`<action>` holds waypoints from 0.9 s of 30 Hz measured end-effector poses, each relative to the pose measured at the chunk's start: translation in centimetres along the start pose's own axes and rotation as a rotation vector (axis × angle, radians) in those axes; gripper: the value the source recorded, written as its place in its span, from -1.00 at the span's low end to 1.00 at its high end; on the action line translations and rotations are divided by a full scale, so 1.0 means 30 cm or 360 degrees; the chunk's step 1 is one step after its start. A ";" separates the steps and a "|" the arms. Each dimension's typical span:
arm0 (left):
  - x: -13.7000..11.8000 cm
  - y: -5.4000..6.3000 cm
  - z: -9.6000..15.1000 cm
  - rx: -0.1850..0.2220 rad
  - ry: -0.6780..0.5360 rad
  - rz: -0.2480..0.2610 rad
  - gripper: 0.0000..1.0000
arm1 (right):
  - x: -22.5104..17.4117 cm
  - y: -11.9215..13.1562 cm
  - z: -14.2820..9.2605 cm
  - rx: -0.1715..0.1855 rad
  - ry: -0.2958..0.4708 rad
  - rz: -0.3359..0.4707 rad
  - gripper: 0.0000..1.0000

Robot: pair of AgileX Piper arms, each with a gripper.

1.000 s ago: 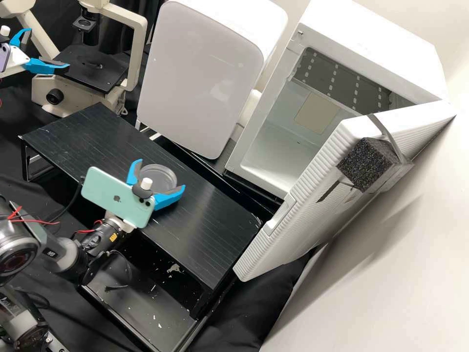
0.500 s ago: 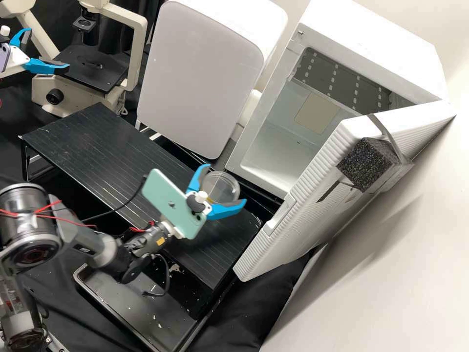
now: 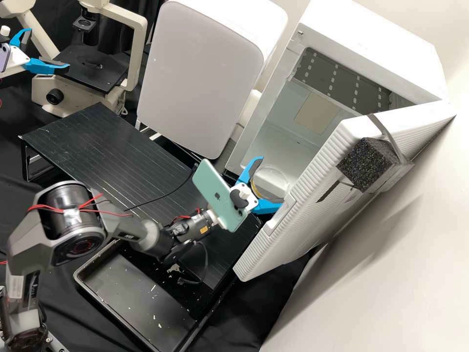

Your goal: Place the petri dish in the incubator

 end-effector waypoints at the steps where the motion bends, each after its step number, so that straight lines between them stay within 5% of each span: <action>1: 0.000 0.000 0.000 0.0000 0.0000 0.0000 1.00 | 0.022 -0.012 0.000 -0.0004 0.0002 -0.0016 -1.00; 11: 0.000 0.000 0.000 0.0000 0.0000 0.0000 1.00 | 0.209 -0.085 0.036 -0.0090 -0.0066 -0.0084 -1.00; 27: 0.000 0.000 0.000 0.0000 0.0000 0.0000 1.00 | 0.338 -0.111 0.108 -0.0068 -0.0146 -0.0067 -1.00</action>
